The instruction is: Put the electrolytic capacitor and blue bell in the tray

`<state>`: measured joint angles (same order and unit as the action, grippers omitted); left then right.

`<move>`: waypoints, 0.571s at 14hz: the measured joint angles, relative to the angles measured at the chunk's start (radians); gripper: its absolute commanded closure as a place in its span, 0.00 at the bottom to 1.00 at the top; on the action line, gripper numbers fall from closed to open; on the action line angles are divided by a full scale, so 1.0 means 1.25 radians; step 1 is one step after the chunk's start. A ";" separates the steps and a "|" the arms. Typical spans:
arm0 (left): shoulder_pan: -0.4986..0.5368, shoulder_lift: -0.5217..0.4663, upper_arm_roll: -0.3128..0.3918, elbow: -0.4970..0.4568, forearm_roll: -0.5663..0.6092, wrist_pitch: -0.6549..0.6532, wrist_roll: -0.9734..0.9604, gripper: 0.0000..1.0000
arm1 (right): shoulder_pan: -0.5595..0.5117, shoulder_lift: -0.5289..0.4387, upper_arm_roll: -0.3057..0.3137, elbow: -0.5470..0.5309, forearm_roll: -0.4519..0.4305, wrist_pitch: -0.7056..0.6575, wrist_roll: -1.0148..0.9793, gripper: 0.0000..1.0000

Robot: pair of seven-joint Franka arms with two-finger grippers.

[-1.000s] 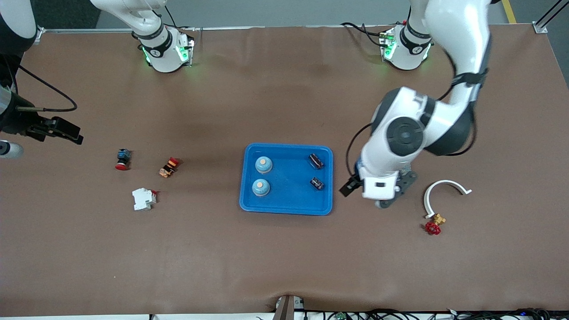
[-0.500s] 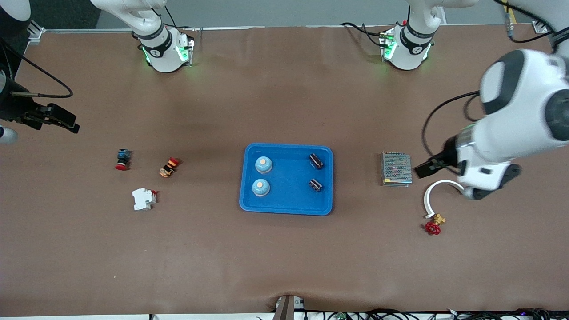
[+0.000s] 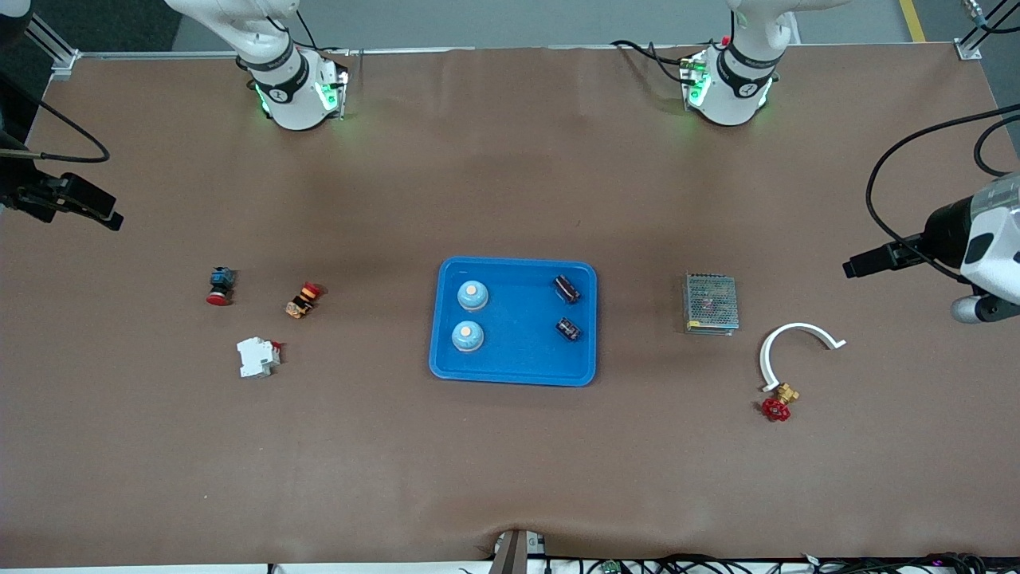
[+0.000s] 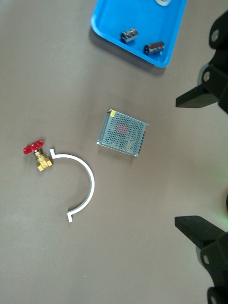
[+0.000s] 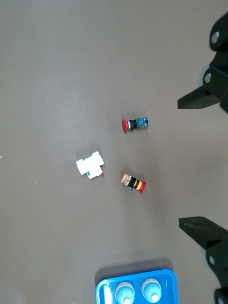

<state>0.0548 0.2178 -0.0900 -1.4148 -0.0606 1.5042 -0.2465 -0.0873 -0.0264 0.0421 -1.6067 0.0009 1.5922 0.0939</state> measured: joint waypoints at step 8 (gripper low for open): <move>-0.007 -0.195 -0.009 -0.270 0.020 0.232 0.119 0.00 | 0.006 -0.011 -0.028 0.001 -0.001 -0.026 0.000 0.00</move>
<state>0.0467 -0.0257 -0.1011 -1.7519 -0.0358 1.7946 -0.0981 -0.0797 -0.0402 0.0076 -1.6056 -0.0001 1.5591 0.0943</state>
